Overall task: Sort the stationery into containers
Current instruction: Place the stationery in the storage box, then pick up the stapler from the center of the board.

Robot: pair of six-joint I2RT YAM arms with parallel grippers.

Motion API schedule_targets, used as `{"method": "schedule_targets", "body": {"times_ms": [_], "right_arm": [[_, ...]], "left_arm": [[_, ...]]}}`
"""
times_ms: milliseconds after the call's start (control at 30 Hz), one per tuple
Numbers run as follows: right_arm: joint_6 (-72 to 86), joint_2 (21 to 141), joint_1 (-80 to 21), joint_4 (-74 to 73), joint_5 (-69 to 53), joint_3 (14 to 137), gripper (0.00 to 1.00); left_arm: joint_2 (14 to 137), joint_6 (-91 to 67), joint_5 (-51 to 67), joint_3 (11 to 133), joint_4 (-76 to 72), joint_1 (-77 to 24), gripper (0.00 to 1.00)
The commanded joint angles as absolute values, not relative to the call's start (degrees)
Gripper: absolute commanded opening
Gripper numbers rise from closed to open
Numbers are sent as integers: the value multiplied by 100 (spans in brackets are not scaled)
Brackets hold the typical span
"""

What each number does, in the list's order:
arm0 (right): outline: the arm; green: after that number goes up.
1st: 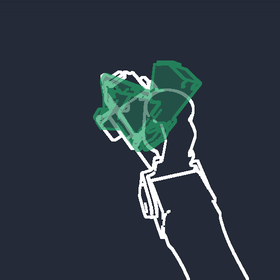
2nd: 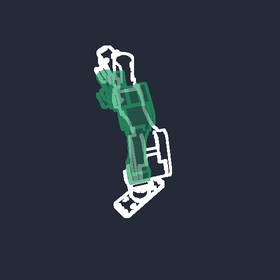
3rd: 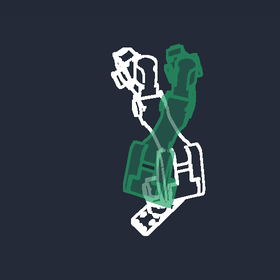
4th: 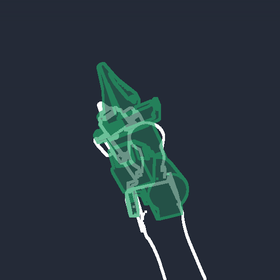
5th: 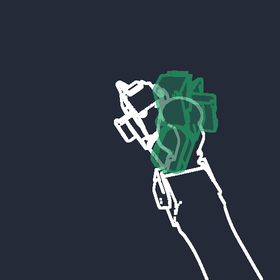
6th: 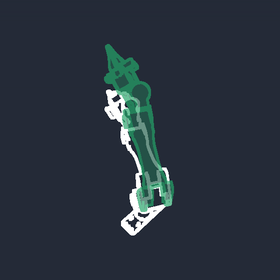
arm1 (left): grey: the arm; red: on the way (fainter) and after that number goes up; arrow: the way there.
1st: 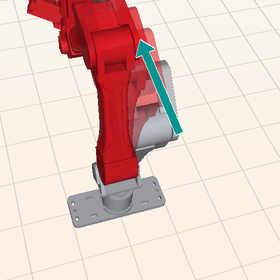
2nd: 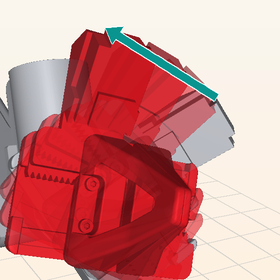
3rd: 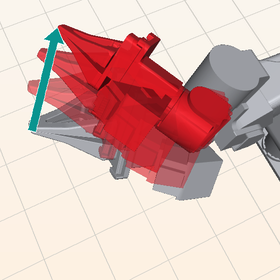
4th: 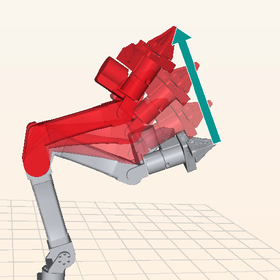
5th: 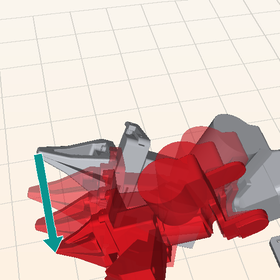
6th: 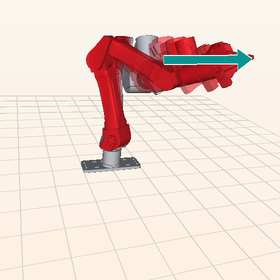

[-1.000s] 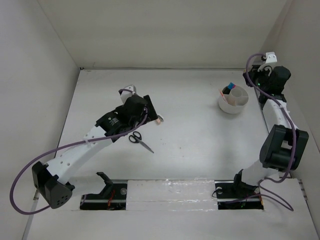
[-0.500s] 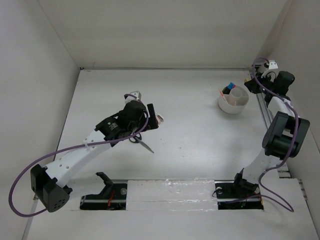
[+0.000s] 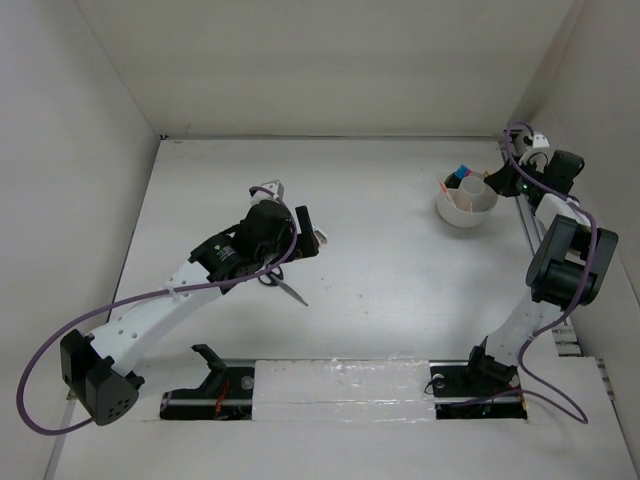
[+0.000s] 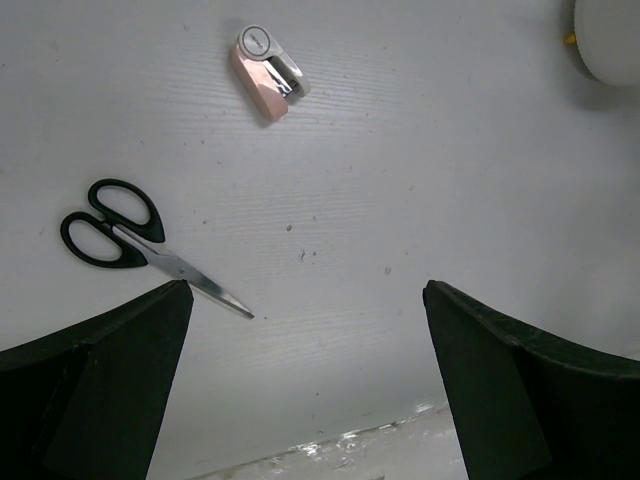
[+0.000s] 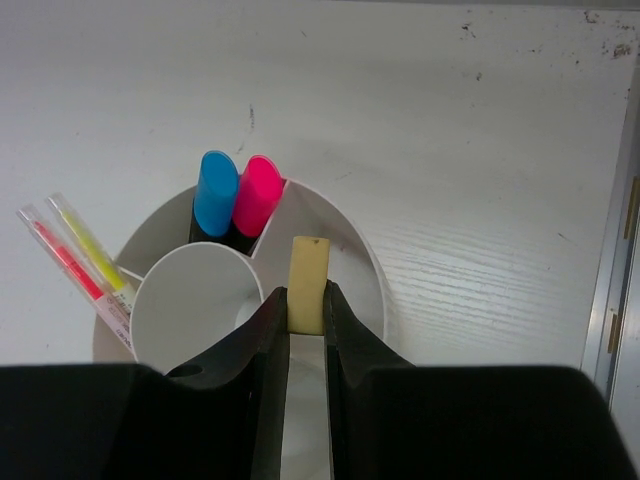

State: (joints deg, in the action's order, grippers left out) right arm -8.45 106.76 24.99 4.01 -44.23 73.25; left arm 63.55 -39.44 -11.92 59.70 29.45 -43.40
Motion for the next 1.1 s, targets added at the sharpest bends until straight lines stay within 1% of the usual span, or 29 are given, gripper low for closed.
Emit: {"method": "schedule_targets", "body": {"times_ms": [0, 100, 233, 300, 333, 500, 667, 767, 800, 867, 900, 933, 967, 1000, 1067], "right_arm": [[-1011, 10661, 2487, 457, -4597, 7628, 12], [-1011, 10713, 2487, 457, -4597, 7629, 24], [-1011, 10714, 2487, 457, -4597, 7629, 31], [-1011, 10662, 2487, 457, -4597, 7629, 32], [-1011, 10661, 2487, 457, -4597, 7629, 34], [-1011, 10608, 2487, 457, -4649, 7629, 35], [-713, 10249, 2487, 615, -4649, 7629, 35], [-379, 9941, 2426, 878, -4439, 7629, 43], [-282, 9775, 2426, 879, -4334, 7629, 51], [-220, 9572, 2216, 879, -3932, 7577, 61], [-159, 9467, 1945, 879, -3755, 7498, 67], [-158, 9257, 1768, 879, -3579, 7497, 77], [-158, 9142, 1375, 879, -3194, 7401, 100], [-158, 9010, 1145, 879, -2895, 7331, 100], [-71, 8492, 583, 677, -1921, 7076, 100]], "left_arm": [[6205, -3876, -1143, 5933, 2830, -4351, 100], [6205, -3876, -1195, 5933, 2830, -4351, 100], [6205, -3876, -1195, 5933, 2830, -4351, 100], [6205, -3823, -1195, 5933, 2830, -4351, 100], [6205, -3823, -1195, 5933, 2830, -4351, 100], [6205, -3823, -1195, 5933, 2830, -4351, 100], [6258, -3885, -1326, 5933, 2830, -4351, 100], [6319, -3937, -1388, 5933, 2830, -4351, 100], [6372, -4016, -1389, 5933, 2830, -4351, 100], [6434, -4165, -1563, 6038, 2882, -4351, 100], [6529, -4166, -1617, 6038, 2883, -4351, 100], [6582, -4227, -1695, 6108, 2883, -4351, 100], [6714, -4288, -1696, 6213, 2944, -4351, 100], [6784, -4289, -1801, 6275, 3023, -4351, 100], [6934, -4490, -2037, 6398, 3128, -4351, 100]]}}
